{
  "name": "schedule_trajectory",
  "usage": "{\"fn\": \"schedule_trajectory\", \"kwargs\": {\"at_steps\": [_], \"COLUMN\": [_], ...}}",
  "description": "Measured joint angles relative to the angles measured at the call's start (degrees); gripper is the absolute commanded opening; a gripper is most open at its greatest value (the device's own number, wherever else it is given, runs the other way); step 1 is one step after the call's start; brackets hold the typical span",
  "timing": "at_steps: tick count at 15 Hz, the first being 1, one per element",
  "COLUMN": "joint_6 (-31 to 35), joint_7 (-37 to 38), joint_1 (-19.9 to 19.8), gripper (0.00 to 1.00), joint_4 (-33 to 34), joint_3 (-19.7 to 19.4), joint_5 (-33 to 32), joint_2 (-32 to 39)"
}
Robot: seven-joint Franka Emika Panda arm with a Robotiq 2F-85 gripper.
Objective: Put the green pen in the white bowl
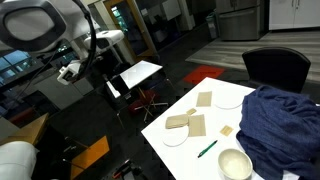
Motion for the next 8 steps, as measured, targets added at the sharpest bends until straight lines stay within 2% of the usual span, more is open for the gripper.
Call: {"fn": "schedule_trajectory", "kwargs": {"at_steps": [8], "joint_6": [12.9], "joint_7": [0.0], "joint_1": [-1.9], "gripper": [1.00], "joint_4": [-0.1], "joint_3": [-1.5], "joint_5": [-0.5], "joint_2": [9.5]}}
